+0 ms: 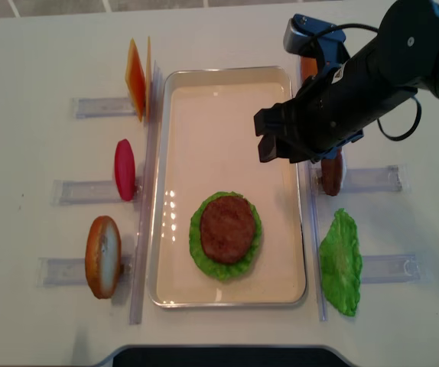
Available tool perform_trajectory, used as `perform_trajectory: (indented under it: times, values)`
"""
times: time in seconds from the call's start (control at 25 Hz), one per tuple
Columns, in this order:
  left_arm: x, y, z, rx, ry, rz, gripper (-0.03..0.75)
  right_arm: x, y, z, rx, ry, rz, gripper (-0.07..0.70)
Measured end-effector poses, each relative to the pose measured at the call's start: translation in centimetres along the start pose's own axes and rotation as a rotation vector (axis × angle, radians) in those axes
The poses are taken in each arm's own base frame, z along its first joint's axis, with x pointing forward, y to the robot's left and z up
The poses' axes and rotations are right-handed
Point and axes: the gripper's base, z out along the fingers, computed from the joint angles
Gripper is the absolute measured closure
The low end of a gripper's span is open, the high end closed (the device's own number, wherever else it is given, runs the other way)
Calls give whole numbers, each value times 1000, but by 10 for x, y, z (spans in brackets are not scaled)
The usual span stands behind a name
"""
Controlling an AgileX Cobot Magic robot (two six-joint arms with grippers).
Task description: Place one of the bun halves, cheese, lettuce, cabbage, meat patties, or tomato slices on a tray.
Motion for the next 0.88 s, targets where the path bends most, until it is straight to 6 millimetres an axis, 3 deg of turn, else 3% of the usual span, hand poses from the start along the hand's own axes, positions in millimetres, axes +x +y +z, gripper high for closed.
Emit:
perform_trajectory:
  times: [0.48,0.76,0.88]
  values:
    - [0,0,0,0,0,0,716,-10,-1,-60,360,125,-22,210]
    - [0,0,0,0,0,0,716,-20,-1,-77,423,65,-45,210]
    - [0,0,0,0,0,0,716,-24,-13,-82,439,57,-23,210]
